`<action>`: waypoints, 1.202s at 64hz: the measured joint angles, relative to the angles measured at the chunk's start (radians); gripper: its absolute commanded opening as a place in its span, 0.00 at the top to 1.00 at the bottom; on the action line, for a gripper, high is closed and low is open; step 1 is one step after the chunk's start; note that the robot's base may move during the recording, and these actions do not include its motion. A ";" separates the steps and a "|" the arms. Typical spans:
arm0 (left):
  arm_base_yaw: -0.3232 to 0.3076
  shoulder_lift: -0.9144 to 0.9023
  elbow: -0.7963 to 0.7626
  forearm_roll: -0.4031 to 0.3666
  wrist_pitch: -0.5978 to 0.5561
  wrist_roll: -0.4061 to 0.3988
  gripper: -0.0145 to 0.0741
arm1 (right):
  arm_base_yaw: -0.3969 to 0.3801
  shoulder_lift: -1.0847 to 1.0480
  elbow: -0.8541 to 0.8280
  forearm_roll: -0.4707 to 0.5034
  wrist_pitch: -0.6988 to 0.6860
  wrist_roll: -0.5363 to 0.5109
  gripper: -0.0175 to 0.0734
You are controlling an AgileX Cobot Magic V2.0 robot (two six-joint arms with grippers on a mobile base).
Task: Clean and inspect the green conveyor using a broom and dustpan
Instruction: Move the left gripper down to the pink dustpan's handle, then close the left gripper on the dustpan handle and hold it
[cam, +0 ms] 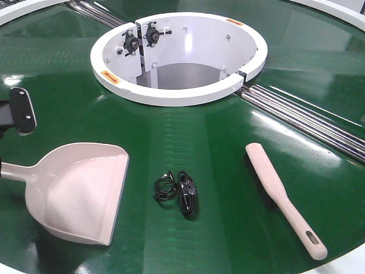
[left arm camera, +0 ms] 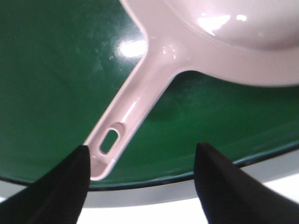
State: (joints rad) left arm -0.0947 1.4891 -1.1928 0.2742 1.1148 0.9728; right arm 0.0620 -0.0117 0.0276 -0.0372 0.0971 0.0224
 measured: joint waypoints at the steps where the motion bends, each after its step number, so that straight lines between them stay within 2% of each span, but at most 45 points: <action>1: 0.000 0.001 0.000 0.000 -0.005 0.025 0.34 | 0.000 0.000 0.000 0.000 0.000 0.000 0.82; 9: 0.000 0.017 -0.005 0.006 -0.051 0.092 0.33 | 0.000 0.000 0.000 0.000 0.000 0.000 0.82; 24: 0.000 0.091 -0.007 0.007 -0.042 0.113 0.32 | 0.000 0.000 0.000 0.000 0.000 0.000 0.82; 36: 0.000 0.101 -0.007 0.007 -0.042 0.172 0.30 | 0.000 0.000 0.000 0.000 0.000 0.000 0.82; 61: 0.000 0.176 -0.007 0.014 -0.056 0.205 0.27 | 0.000 0.000 0.000 0.000 0.000 0.000 0.82; 77: 0.000 0.211 -0.008 0.037 -0.113 0.209 0.26 | 0.000 0.000 0.000 0.000 0.000 0.000 0.82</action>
State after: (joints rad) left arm -0.0947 1.6997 -1.2009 0.3113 1.0020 1.1815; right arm 0.0620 -0.0117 0.0276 -0.0372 0.0971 0.0224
